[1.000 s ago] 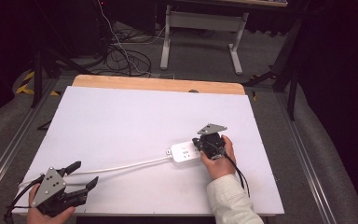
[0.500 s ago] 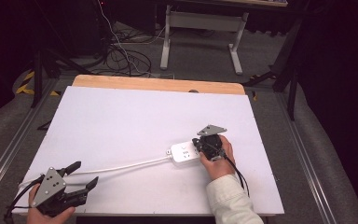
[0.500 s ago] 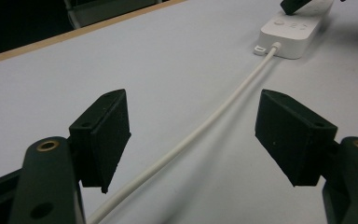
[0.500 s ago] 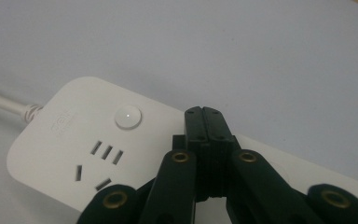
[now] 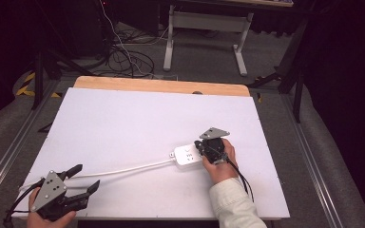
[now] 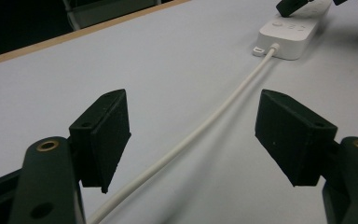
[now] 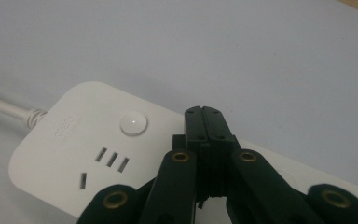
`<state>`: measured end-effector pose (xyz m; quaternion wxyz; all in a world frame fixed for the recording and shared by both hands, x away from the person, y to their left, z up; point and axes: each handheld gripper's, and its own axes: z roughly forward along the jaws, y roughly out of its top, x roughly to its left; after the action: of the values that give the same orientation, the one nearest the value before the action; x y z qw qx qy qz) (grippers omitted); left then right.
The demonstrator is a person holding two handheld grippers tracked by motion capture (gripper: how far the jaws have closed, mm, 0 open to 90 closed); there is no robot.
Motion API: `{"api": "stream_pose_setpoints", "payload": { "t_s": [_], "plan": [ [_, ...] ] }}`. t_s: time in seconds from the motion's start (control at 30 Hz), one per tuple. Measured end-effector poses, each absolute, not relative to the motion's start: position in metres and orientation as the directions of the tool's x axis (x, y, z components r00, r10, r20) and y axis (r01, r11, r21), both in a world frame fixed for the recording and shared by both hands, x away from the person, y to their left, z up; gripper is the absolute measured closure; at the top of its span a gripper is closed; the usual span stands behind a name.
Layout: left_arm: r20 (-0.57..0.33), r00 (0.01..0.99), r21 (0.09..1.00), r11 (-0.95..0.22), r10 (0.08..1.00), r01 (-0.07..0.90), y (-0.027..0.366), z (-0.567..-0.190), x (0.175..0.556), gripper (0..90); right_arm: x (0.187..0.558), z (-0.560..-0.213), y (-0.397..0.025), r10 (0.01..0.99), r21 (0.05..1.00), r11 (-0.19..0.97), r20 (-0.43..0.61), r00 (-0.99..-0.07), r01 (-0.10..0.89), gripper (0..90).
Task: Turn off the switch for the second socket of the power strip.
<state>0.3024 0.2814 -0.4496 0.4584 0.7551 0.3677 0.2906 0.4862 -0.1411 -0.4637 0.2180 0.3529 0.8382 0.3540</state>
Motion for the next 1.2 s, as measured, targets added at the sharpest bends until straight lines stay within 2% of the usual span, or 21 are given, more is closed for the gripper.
{"api": "stream_pose_setpoints", "payload": {
  "t_s": [0.2, 0.27, 0.4, 0.57, 0.67, 0.73, 0.9, 1.2],
  "plan": [
    [0.103, 0.561, 0.906, -0.311, 0.821, 0.288, 0.281, -0.449, 0.302, 26.8, 0.485, -0.467, -0.145, 0.738, 0.766, 0.488, -0.106, -0.667, 0.418, 90.0],
    [0.103, 0.562, 0.906, -0.311, 0.821, 0.289, 0.281, -0.449, 0.302, 26.8, 0.485, -0.467, -0.145, 0.752, 0.759, 0.501, -0.144, -0.643, 0.416, 90.0],
    [0.102, 0.562, 0.906, -0.31, 0.821, 0.289, 0.281, -0.45, 0.303, 26.8, 0.486, -0.466, -0.146, 0.756, 0.762, 0.485, -0.12, -0.643, 0.429, 90.0],
    [0.105, 0.562, 0.905, -0.313, 0.82, 0.288, 0.281, -0.45, 0.303, 26.8, 0.484, -0.467, -0.143, 0.754, 0.756, 0.506, -0.154, -0.639, 0.415, 90.0],
    [0.101, 0.562, 0.904, -0.311, 0.821, 0.292, 0.281, -0.45, 0.303, 26.8, 0.484, -0.466, -0.144, 0.768, 0.773, 0.476, -0.133, -0.627, 0.419, 90.0],
    [0.093, 0.563, 0.905, -0.305, 0.821, 0.295, 0.281, -0.45, 0.303, 26.8, 0.482, -0.463, -0.145, 0.768, 0.77, 0.473, -0.122, -0.628, 0.429, 90.0],
    [0.096, 0.561, 0.904, -0.308, 0.822, 0.296, 0.282, -0.45, 0.305, 26.8, 0.473, -0.447, -0.147, 0.757, 0.823, 0.442, -0.128, -0.641, 0.357, 90.0],
    [0.094, 0.562, 0.904, -0.307, 0.821, 0.296, 0.281, -0.45, 0.305, 26.8, 0.463, -0.431, -0.148, 0.743, 0.837, 0.432, -0.12, -0.658, 0.335, 90.0]
  ]
}}
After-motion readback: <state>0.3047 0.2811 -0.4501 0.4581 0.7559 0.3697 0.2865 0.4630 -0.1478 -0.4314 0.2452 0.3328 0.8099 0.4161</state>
